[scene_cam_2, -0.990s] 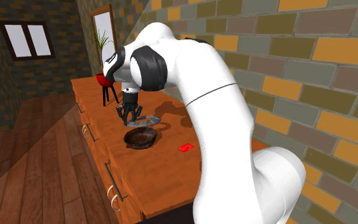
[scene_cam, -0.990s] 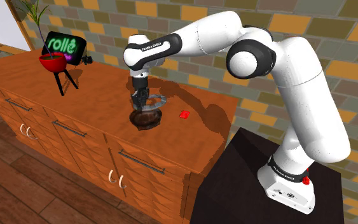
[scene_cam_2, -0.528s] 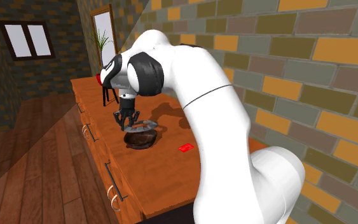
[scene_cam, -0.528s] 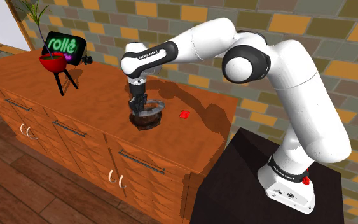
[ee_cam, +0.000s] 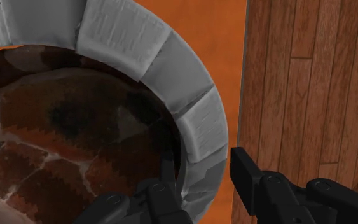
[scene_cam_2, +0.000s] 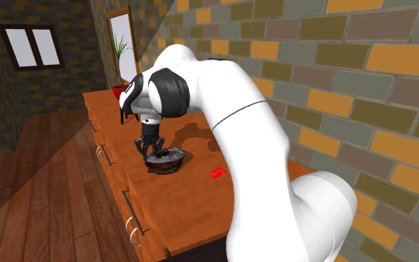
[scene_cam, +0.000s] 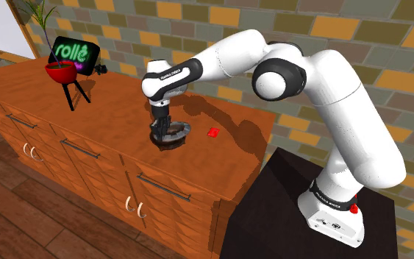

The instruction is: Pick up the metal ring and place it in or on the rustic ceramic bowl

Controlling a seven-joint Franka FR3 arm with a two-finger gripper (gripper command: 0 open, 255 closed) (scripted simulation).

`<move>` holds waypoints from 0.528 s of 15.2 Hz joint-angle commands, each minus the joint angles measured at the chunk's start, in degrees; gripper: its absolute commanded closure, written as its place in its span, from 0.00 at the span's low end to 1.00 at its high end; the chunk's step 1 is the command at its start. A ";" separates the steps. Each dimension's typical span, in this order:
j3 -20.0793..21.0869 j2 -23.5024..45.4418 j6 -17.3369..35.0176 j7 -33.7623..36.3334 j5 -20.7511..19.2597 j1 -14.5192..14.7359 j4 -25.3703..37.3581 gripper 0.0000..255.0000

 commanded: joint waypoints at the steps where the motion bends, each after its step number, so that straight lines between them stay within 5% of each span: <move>1: 0.03 0.18 0.28 -0.02 0.04 0.03 -0.04 1.00; 7: 0.03 0.18 0.28 -0.02 0.04 0.03 -0.04 1.00; 8: 0.03 0.17 0.28 -0.02 0.04 0.03 -0.05 0.00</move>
